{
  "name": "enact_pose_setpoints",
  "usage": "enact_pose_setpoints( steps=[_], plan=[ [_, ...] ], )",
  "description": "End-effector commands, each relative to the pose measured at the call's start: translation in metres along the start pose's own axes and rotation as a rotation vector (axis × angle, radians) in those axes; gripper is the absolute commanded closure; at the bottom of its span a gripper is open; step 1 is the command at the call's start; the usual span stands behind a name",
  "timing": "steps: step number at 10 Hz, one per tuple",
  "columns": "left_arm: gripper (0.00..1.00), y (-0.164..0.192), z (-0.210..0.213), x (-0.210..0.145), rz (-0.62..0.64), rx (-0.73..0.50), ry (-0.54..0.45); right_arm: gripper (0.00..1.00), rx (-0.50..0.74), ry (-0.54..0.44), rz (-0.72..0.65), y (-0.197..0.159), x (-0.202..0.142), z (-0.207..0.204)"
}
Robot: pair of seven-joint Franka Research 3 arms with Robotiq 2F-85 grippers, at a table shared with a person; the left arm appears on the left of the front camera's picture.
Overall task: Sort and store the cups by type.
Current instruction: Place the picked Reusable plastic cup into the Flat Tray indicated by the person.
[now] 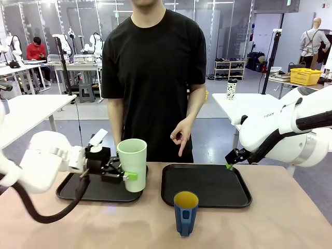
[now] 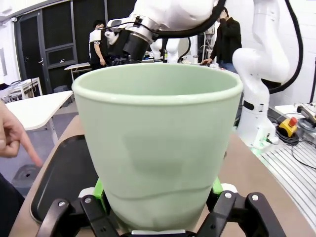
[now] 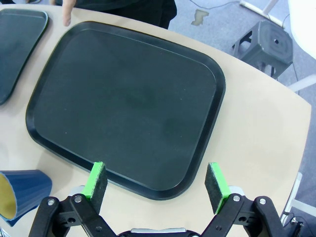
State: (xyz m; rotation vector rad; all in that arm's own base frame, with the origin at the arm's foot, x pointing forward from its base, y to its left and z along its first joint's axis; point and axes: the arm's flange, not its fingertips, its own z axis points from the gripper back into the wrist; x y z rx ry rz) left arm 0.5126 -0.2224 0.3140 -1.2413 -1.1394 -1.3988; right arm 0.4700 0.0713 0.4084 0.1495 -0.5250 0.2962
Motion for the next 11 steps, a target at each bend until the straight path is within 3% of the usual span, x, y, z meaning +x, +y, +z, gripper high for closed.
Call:
enact_pose_setpoints(
  steps=[1,6,10,11],
  plan=[
    [0.15,0.032,-0.026,-0.007,0.018,0.028,-0.015,0.0,0.012,-0.002,-0.003,-0.003,-0.002,0.001],
    [0.15,0.08,-0.086,-0.022,0.018,0.075,-0.053,0.0,0.012,-0.002,-0.003,-0.003,-0.002,0.001],
    [0.15,0.091,-0.102,-0.033,0.009,0.059,-0.032,0.0,0.012,-0.002,-0.003,-0.003,-0.002,0.001],
    [0.15,0.08,-0.092,-0.033,0.003,0.049,-0.044,0.0,0.012,-0.002,-0.003,-0.003,-0.002,0.001]
  ],
)
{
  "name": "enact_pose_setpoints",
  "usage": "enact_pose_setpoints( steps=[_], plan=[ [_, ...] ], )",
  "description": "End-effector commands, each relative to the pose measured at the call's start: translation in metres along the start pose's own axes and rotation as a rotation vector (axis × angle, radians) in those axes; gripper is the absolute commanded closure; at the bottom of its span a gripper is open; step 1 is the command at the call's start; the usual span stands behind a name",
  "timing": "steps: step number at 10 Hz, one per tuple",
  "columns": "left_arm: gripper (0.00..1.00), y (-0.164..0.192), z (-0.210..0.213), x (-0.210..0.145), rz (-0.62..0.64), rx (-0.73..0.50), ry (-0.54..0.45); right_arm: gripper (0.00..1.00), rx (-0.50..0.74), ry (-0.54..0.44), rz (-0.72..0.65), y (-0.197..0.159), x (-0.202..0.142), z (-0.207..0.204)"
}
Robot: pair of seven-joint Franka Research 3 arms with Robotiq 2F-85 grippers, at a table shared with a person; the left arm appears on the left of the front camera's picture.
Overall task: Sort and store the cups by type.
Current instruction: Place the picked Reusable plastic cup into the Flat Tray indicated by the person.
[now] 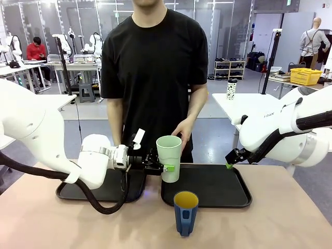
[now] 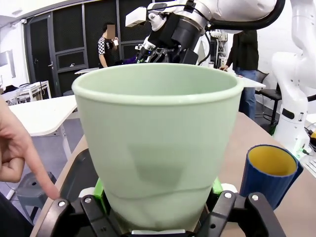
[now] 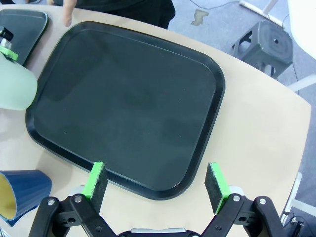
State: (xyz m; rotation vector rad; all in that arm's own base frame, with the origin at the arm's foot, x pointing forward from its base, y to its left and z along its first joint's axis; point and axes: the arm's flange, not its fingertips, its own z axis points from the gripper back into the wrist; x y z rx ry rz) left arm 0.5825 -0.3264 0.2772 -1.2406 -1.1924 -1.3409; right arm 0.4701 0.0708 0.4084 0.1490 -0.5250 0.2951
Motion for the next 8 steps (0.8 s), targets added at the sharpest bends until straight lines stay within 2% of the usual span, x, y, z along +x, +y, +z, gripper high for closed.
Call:
enact_pose_setpoints(
  steps=[1,4,5,8],
  plan=[
    [0.15,-0.002,0.003,0.004,0.0,-0.001,-0.004,0.0,0.013,-0.002,-0.002,-0.002,-0.002,0.001],
    [0.15,0.0,0.001,0.0,0.0,0.002,0.0,0.0,0.013,-0.002,-0.002,-0.002,-0.002,0.001],
    [0.15,0.005,-0.008,-0.004,-0.013,-0.024,-0.033,0.0,0.013,-0.002,-0.002,-0.002,-0.002,0.001],
    [0.15,0.019,-0.023,-0.01,-0.01,-0.007,-0.038,0.0,0.013,-0.002,-0.002,-0.002,-0.002,0.001]
  ],
)
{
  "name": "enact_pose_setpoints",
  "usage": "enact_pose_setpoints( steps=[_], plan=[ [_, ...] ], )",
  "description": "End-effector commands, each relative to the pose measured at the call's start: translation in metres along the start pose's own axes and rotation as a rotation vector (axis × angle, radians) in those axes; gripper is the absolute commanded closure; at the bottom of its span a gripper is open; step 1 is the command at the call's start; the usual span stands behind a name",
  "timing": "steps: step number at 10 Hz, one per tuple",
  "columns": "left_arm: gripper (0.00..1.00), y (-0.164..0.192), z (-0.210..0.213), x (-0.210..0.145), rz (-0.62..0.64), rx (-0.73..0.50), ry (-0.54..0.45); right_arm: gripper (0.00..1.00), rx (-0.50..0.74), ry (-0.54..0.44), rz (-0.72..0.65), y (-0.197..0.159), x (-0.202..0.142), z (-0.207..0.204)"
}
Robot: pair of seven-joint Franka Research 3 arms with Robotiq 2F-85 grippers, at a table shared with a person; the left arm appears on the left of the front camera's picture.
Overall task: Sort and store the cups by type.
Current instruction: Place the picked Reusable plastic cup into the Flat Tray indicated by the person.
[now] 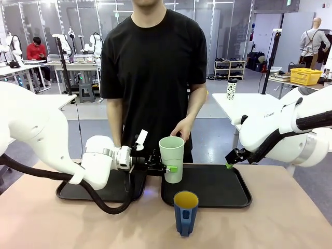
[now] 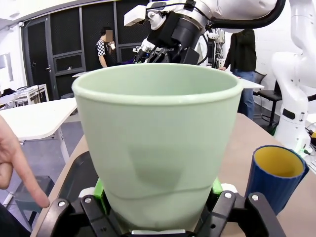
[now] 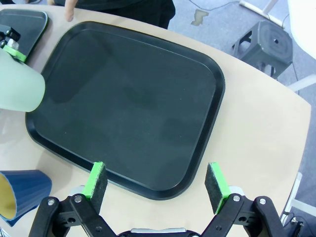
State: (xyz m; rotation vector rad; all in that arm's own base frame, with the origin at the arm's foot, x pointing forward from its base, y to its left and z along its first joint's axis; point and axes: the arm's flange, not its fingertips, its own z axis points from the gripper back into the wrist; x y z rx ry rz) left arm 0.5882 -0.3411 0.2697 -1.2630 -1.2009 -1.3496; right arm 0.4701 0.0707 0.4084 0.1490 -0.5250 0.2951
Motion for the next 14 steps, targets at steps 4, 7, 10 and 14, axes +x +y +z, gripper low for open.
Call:
enact_pose_setpoints(
  steps=[4,7,10,14],
  plan=[
    [0.15,0.026,-0.022,-0.025,0.009,0.01,0.001,0.0,0.013,-0.002,-0.002,-0.002,-0.002,0.001],
    [0.15,0.033,-0.028,-0.046,0.036,-0.019,0.012,0.0,0.013,-0.002,-0.002,-0.002,-0.002,0.001],
    [0.15,0.034,-0.028,-0.059,0.056,-0.016,0.032,0.0,0.013,-0.002,-0.002,-0.002,-0.002,0.001],
    [0.15,0.033,-0.026,-0.069,0.08,-0.02,0.044,0.0,0.013,-0.002,-0.002,-0.002,-0.002,0.001]
  ],
)
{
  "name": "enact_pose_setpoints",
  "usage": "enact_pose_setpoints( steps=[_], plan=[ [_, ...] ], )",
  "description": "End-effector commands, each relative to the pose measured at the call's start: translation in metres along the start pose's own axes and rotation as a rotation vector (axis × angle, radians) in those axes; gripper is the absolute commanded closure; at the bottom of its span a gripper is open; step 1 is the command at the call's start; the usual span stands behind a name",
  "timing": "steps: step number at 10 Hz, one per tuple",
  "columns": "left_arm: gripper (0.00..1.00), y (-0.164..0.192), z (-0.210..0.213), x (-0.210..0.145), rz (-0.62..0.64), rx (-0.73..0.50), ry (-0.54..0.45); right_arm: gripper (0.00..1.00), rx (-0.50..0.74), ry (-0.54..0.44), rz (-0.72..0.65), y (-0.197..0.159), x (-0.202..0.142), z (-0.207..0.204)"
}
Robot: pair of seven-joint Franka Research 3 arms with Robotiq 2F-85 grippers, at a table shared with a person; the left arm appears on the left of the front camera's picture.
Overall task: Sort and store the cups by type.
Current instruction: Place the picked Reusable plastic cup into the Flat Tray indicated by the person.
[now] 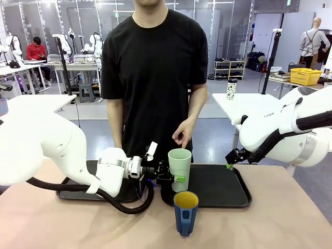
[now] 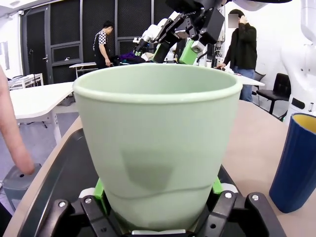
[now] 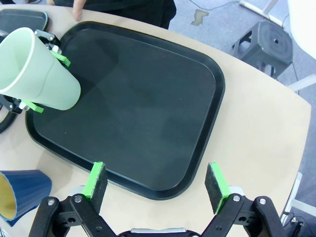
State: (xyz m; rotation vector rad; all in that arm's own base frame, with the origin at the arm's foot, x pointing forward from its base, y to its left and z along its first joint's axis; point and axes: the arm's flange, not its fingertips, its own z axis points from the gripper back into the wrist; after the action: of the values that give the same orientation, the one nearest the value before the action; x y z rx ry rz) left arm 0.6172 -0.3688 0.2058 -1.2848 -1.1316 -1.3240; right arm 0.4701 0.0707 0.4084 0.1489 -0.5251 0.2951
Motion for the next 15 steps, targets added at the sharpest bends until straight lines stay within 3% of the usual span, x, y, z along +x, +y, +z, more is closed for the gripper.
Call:
enact_pose_setpoints(
  steps=[1,2,6,15],
  plan=[
    [0.1,0.005,-0.002,-0.003,0.021,-0.004,0.025,0.0,0.013,-0.002,-0.002,-0.002,-0.002,0.001],
    [0.0,0.005,0.0,-0.004,0.02,-0.005,0.028,0.0,0.013,-0.002,-0.002,-0.002,-0.002,0.001],
    [0.0,0.001,0.004,-0.003,0.031,-0.014,0.042,0.0,0.013,-0.002,-0.002,-0.002,-0.002,0.001],
    [0.0,-0.014,0.027,0.02,0.02,0.048,0.178,0.0,0.013,-0.002,-0.002,-0.002,-0.002,0.001]
  ],
)
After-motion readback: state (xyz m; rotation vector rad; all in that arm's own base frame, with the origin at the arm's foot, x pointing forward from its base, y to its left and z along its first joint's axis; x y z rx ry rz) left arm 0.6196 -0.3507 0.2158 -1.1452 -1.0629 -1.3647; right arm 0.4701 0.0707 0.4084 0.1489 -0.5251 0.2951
